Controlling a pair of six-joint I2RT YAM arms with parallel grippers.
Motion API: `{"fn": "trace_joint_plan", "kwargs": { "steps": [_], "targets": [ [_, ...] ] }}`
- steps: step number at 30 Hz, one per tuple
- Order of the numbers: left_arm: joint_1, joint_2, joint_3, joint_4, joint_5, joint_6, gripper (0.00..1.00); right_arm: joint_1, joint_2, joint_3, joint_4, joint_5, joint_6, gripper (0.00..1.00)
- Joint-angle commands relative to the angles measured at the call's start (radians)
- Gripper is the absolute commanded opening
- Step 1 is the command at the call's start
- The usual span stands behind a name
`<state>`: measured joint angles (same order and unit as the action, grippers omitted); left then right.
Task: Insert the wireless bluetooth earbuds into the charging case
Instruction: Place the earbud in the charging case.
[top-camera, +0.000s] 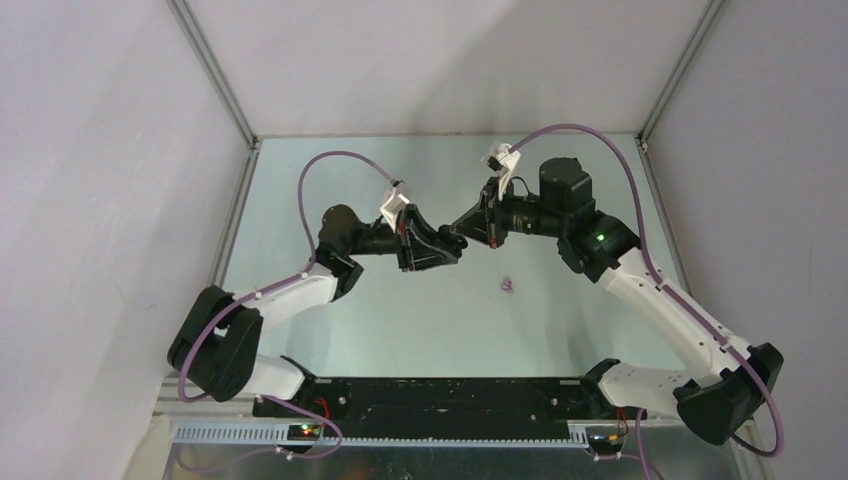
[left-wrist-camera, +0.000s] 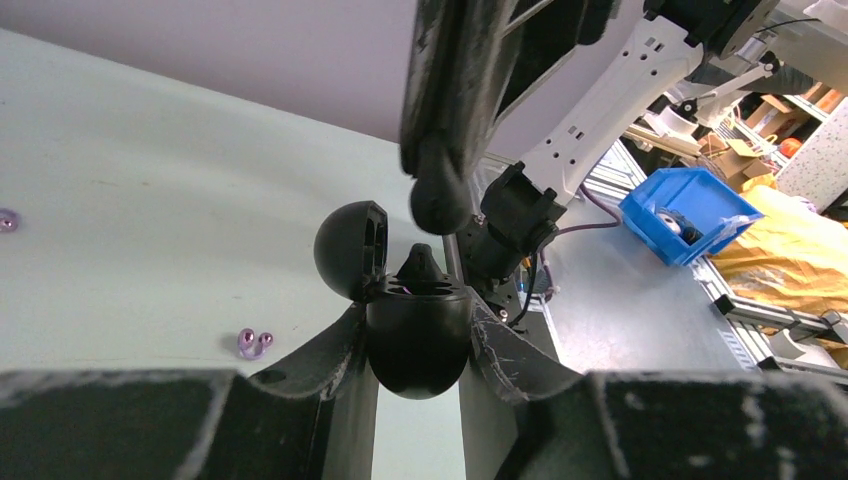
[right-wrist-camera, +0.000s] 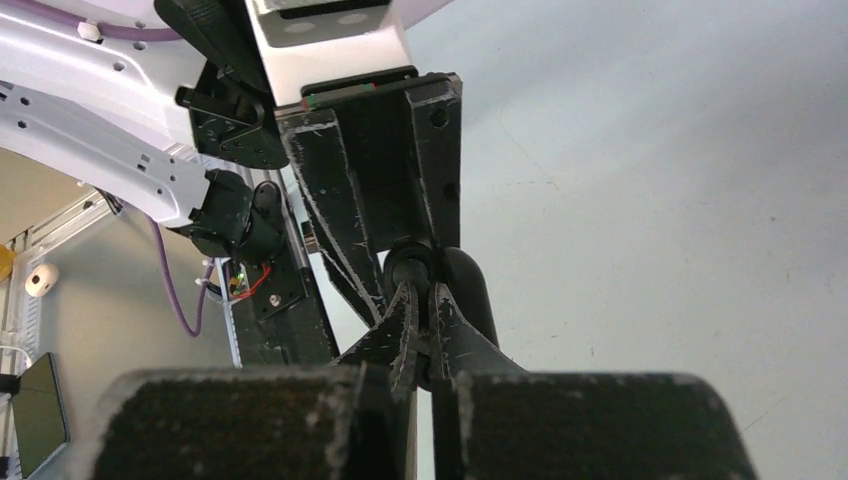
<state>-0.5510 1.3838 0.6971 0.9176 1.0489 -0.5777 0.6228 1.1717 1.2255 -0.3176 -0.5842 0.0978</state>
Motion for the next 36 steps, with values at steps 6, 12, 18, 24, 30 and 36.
{"fn": "trace_joint_plan", "kwargs": {
  "steps": [6, 12, 18, 24, 30, 36],
  "targets": [
    [0.004, -0.024, -0.019, 0.166, -0.001, -0.051, 0.00, 0.018, 0.012, -0.015, 0.085, 0.000, 0.012, 0.00],
    [0.004, -0.024, -0.019, 0.182, 0.006, -0.056, 0.00, 0.037, 0.030, -0.024, 0.095, -0.002, 0.013, 0.00],
    [0.002, -0.023, -0.019, 0.180, 0.014, -0.052, 0.00, 0.048, 0.044, -0.026, 0.105, -0.010, 0.024, 0.00],
    [0.002, -0.024, -0.019, 0.191, 0.024, -0.053, 0.00, 0.054, 0.049, -0.026, 0.099, -0.018, 0.017, 0.00],
    [0.002, -0.034, -0.021, 0.182, 0.037, -0.039, 0.00, 0.036, 0.019, 0.016, 0.064, -0.072, -0.004, 0.32],
    [0.002, -0.032, -0.018, 0.177, 0.047, -0.034, 0.00, -0.004, -0.018, 0.055, 0.034, -0.144, -0.003, 0.43]
  ]
}}
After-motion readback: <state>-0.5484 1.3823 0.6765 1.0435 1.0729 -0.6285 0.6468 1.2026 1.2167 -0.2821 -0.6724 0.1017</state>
